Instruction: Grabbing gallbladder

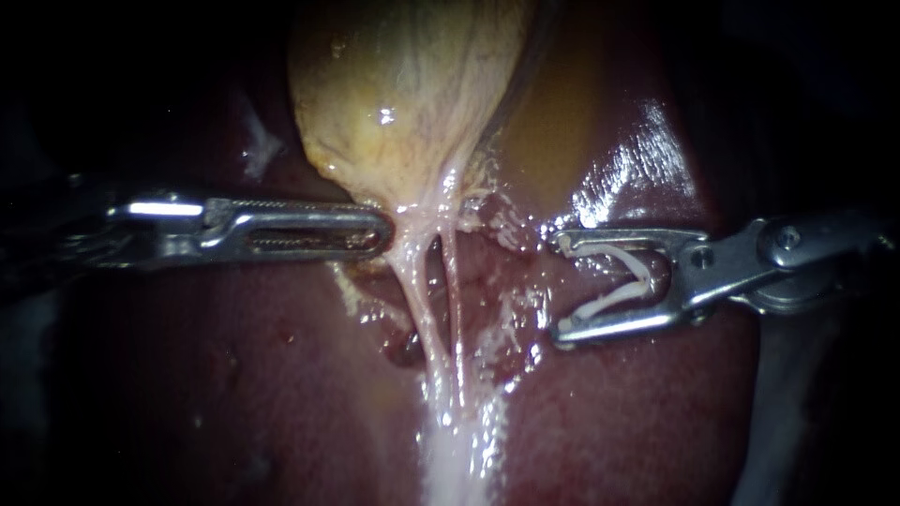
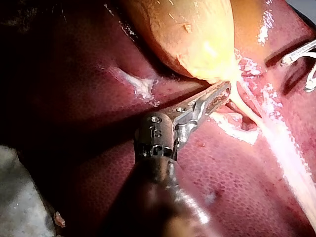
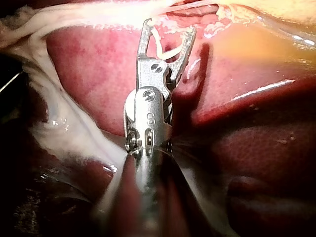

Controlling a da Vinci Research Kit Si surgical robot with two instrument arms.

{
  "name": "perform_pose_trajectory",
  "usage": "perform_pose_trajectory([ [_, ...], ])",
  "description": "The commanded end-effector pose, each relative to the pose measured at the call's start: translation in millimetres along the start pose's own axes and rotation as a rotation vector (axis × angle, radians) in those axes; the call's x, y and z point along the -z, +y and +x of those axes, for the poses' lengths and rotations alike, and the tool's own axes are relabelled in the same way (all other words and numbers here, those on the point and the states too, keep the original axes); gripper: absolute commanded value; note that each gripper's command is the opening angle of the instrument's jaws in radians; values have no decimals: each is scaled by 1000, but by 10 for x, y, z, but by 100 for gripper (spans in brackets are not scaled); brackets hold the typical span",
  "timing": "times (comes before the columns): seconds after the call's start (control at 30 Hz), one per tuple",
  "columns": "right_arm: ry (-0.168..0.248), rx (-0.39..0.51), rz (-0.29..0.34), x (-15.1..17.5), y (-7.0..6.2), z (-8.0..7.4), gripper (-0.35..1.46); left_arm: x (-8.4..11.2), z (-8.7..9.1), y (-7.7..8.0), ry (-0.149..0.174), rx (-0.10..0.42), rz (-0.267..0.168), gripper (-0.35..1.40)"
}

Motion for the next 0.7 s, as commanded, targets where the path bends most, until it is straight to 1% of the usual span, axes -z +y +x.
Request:
perform_pose_trajectory([
  [0.03,0,0,0,0,0,0,50,4,2,2,3,3,-4,-35],
  [0.13,0,0,0,0,0,0,50,11,7,5,4,6,-11,-35],
  [0.33,0,0,0,0,0,0,50,19,12,10,11,9,-12,-35],
  [0.7,0,0,0,0,0,-1,50,29,12,15,15,11,-16,-35],
])
